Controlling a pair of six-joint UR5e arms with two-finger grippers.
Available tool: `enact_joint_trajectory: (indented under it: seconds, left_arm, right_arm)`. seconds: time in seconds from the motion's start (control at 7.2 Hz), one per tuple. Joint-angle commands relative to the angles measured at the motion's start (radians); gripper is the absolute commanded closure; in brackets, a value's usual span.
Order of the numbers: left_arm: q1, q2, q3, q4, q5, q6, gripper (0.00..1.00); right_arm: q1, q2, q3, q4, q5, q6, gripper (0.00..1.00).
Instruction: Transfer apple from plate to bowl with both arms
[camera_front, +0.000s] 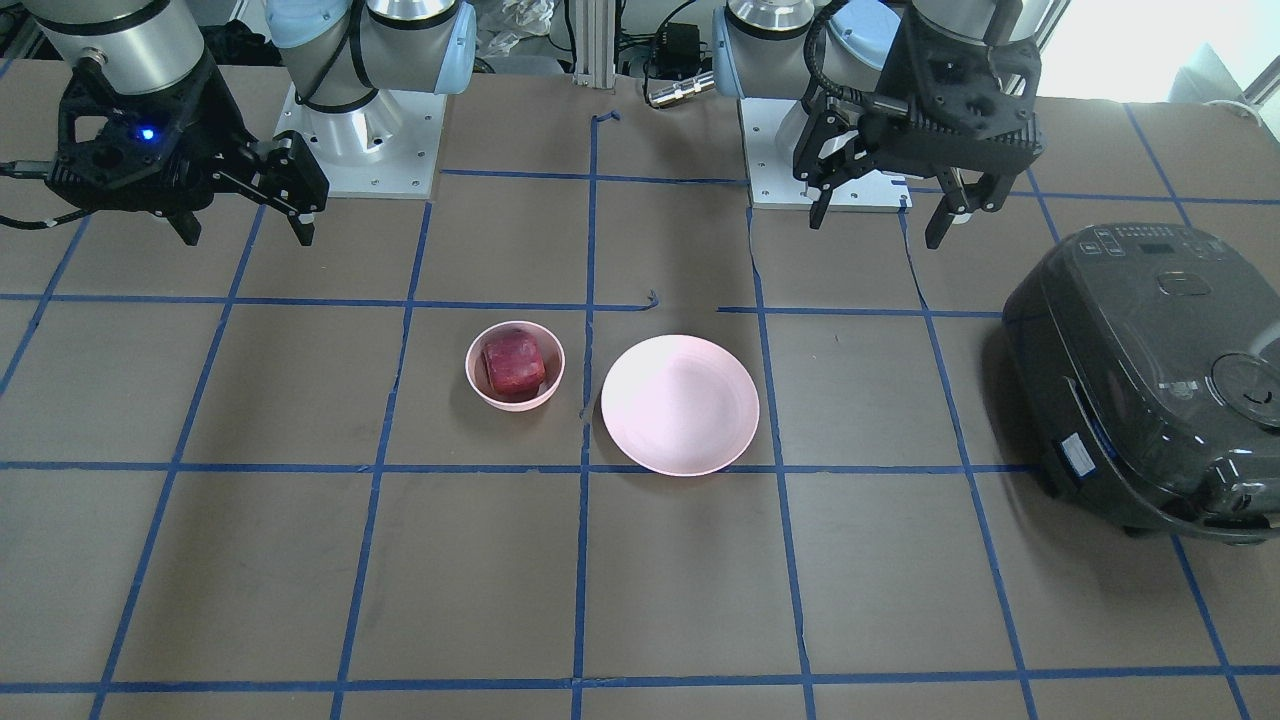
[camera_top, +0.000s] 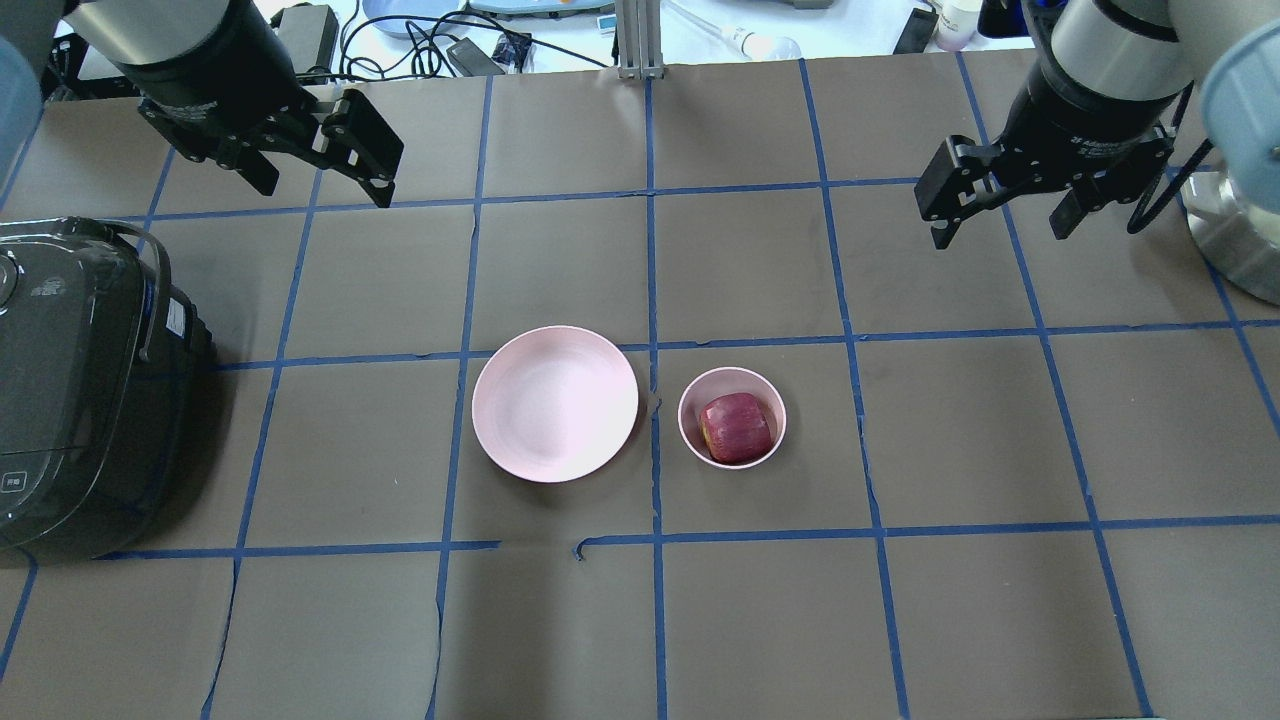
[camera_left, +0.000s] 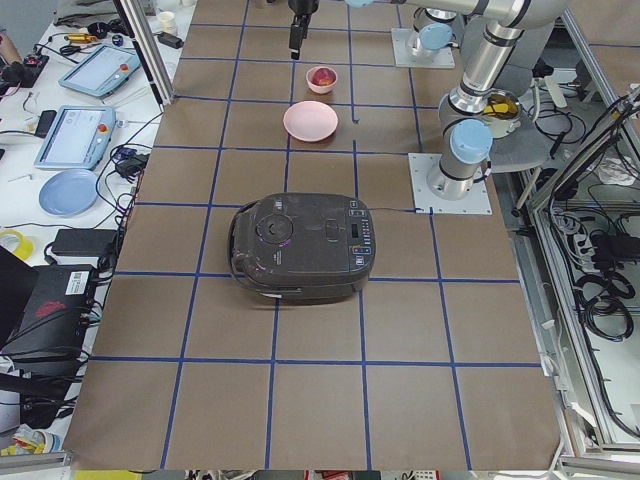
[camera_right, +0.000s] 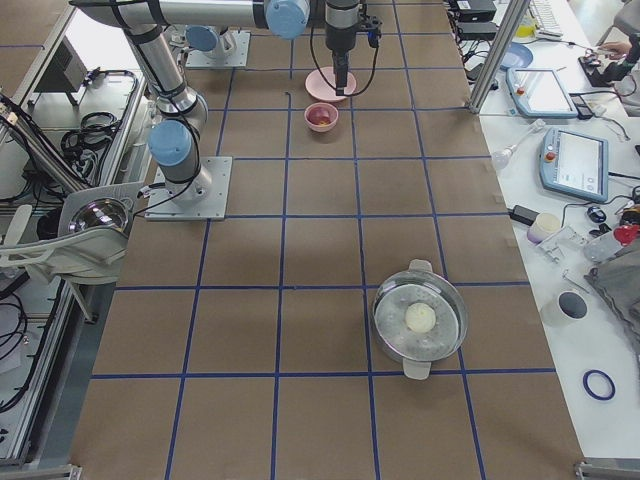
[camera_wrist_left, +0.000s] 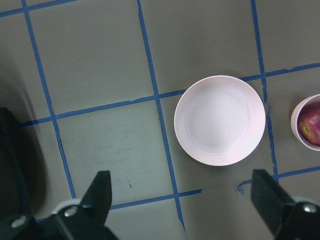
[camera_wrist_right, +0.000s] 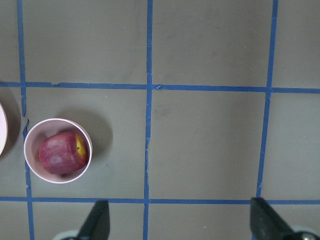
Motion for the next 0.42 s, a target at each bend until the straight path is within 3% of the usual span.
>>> enact_joint_trajectory:
  seconds: [0.0, 0.28]
  left_arm:
    - [0.003, 0.000, -0.002, 0.001, 0.001, 0.000, 0.00]
    - [0.001, 0.003, -0.010, 0.001, -0.005, -0.003, 0.00]
  right_arm:
    - [-0.001, 0.000, -0.001, -0.001, 0.005, 0.000, 0.00]
    - [-0.001, 0.002, 0.002, 0.000, -0.003, 0.000, 0.00]
